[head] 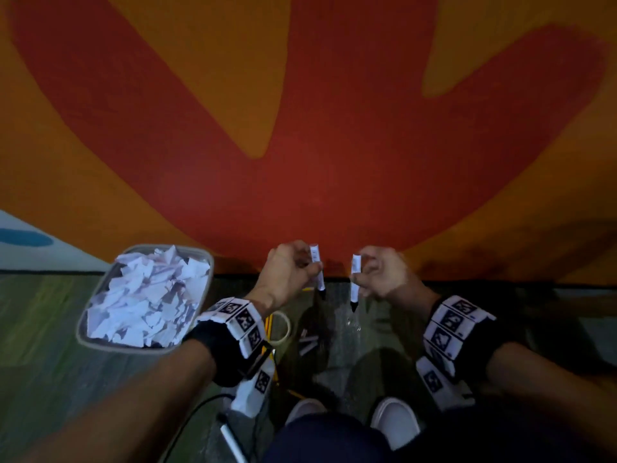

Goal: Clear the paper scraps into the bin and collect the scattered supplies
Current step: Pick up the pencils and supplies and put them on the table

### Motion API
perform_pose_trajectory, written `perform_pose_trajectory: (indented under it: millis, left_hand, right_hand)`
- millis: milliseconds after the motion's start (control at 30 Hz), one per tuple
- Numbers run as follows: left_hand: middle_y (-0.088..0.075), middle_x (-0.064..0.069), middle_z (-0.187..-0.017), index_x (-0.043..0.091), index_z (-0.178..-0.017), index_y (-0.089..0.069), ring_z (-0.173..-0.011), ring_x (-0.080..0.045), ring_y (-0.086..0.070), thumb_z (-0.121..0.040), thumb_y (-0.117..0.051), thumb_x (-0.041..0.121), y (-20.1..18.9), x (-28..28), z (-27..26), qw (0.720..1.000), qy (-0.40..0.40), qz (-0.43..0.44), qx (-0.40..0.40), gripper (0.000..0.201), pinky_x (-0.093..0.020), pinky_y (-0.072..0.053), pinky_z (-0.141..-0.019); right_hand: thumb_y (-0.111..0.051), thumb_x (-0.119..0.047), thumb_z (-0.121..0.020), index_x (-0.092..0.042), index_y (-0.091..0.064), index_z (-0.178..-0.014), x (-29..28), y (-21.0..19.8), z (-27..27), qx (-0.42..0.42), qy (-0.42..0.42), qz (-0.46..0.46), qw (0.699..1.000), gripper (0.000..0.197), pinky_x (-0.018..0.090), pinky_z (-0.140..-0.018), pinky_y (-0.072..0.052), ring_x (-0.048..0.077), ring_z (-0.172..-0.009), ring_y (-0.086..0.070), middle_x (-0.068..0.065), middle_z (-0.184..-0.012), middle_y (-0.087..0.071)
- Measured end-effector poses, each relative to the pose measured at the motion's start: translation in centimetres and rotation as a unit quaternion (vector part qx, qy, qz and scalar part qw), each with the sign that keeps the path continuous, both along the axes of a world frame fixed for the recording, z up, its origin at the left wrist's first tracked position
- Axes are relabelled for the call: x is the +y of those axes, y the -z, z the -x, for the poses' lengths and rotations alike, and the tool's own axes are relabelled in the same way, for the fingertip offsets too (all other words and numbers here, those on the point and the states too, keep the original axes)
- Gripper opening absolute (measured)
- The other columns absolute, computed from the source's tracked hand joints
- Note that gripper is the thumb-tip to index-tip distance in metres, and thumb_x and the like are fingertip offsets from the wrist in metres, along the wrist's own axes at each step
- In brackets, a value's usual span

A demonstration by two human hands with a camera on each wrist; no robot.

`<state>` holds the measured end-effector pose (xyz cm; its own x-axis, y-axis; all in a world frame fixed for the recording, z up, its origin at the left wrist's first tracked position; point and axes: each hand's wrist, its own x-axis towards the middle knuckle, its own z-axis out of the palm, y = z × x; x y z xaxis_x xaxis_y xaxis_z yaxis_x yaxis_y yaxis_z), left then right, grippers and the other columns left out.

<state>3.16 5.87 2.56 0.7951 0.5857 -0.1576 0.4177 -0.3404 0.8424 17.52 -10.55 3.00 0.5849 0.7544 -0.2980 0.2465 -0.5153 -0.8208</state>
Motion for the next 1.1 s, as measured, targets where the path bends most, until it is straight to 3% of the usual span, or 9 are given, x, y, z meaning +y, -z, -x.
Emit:
perform_pose_trajectory:
  millis: [133,233,300,467,633,767,867,967,1100]
  left_hand:
    - [-0.072,0.003,-0.074,0.019,-0.078,-0.062,-0.071,-0.007,-0.07,-0.084,-0.078,0.028,-9.9,-2.3,-2.1,0.995,0.041,-0.06,-0.068,0.019,-0.033,-0.057,-0.065]
    - [-0.071,0.002,-0.078,0.019,-0.08,-0.065,-0.074,-0.014,-0.069,-0.085,-0.077,0.03,-16.6,-5.0,-3.7,0.988,0.071,-0.089,-0.107,0.017,-0.043,-0.058,-0.068]
    - [-0.07,0.004,-0.078,0.021,-0.081,-0.066,-0.071,-0.011,-0.067,-0.086,-0.076,0.03,-20.9,-7.9,-4.9,0.978,0.106,-0.118,-0.134,0.014,-0.043,-0.057,-0.068]
    - [-0.07,0.006,-0.082,0.021,-0.087,-0.067,-0.071,-0.009,-0.067,-0.089,-0.074,0.026,-28.5,-15.0,-8.9,0.951,0.179,-0.157,-0.196,0.009,-0.04,-0.058,-0.066]
    - [-0.073,0.005,-0.077,0.016,-0.084,-0.067,-0.068,-0.016,-0.071,-0.089,-0.069,0.018,-31.7,-22.4,-14.1,0.932,0.231,-0.143,-0.242,0.006,-0.043,-0.06,-0.059]
    - [-0.074,0.006,-0.07,0.008,-0.076,-0.065,-0.063,-0.005,-0.068,-0.088,-0.066,0.006,-32.2,-27.7,-17.9,0.922,0.27,-0.144,-0.237,0.012,-0.032,-0.06,-0.061]
    - [-0.072,0.006,-0.067,0.015,-0.066,-0.063,-0.061,-0.009,-0.066,-0.083,-0.067,0.007,-30.8,-30.0,-20.8,0.926,0.264,-0.161,-0.216,0.019,-0.038,-0.058,-0.061]
    - [-0.071,0.0,-0.067,0.013,-0.067,-0.064,-0.063,-0.018,-0.067,-0.076,-0.069,0.006,-29.1,-31.3,-22.7,0.928,0.269,-0.173,-0.193,0.013,-0.044,-0.057,-0.058]
    - [-0.068,0.001,-0.065,0.01,-0.072,-0.067,-0.062,-0.014,-0.066,-0.079,-0.067,0.002,-27.8,-32.0,-23.9,0.925,0.265,-0.191,-0.193,0.011,-0.043,-0.057,-0.06]
  right_hand:
    - [-0.07,-0.013,-0.091,-0.007,-0.061,-0.105,-4.1,-11.0,-1.5,-0.077,0.053,-0.078,0.993,0.017,0.028,-0.059,-0.057,0.019,-0.061,-0.071,0.007,-0.071,-0.071]
    - [-0.068,-0.019,-0.092,-0.008,-0.063,-0.096,-8.0,-18.1,-1.8,-0.13,0.081,-0.118,0.981,0.012,0.042,-0.069,-0.061,0.02,-0.063,-0.071,0.005,-0.069,-0.072]
    - [-0.068,-0.02,-0.092,-0.011,-0.063,-0.087,-11.4,-22.2,-1.8,-0.173,0.106,-0.138,0.969,0.012,0.049,-0.068,-0.059,0.021,-0.063,-0.07,0.005,-0.068,-0.07]
    - [-0.068,-0.019,-0.09,-0.007,-0.064,-0.081,-18.8,-29.2,-2.5,-0.271,0.158,-0.134,0.94,0.015,0.052,-0.064,-0.055,0.024,-0.064,-0.067,0.009,-0.068,-0.068]
    - [-0.067,-0.011,-0.086,-0.006,-0.063,-0.071,-25.7,-32.5,-6.0,-0.339,0.249,-0.138,0.896,0.016,0.047,-0.063,-0.057,0.02,-0.059,-0.068,0.007,-0.062,-0.069]
    - [-0.064,-0.016,-0.089,-0.011,-0.065,-0.066,-31.1,-32.7,-9.8,-0.359,0.326,-0.124,0.865,0.023,0.047,-0.058,-0.058,0.023,-0.059,-0.069,-0.001,-0.057,-0.069]
    - [-0.059,-0.014,-0.091,-0.011,-0.065,-0.063,-32.8,-31.1,-11.4,-0.361,0.334,-0.081,0.867,0.029,0.034,-0.049,-0.051,0.03,-0.058,-0.067,-0.002,-0.053,-0.067]
    - [-0.059,-0.011,-0.09,-0.012,-0.064,-0.063,-33.1,-29.3,-12.8,-0.354,0.332,-0.044,0.873,0.027,0.026,-0.046,-0.041,0.026,-0.058,-0.066,0.003,-0.056,-0.067]
    - [-0.058,-0.011,-0.088,-0.009,-0.064,-0.065,-33.0,-27.8,-14.2,-0.36,0.321,-0.012,0.876,0.024,0.032,-0.05,-0.048,0.026,-0.059,-0.067,0.007,-0.058,-0.068]
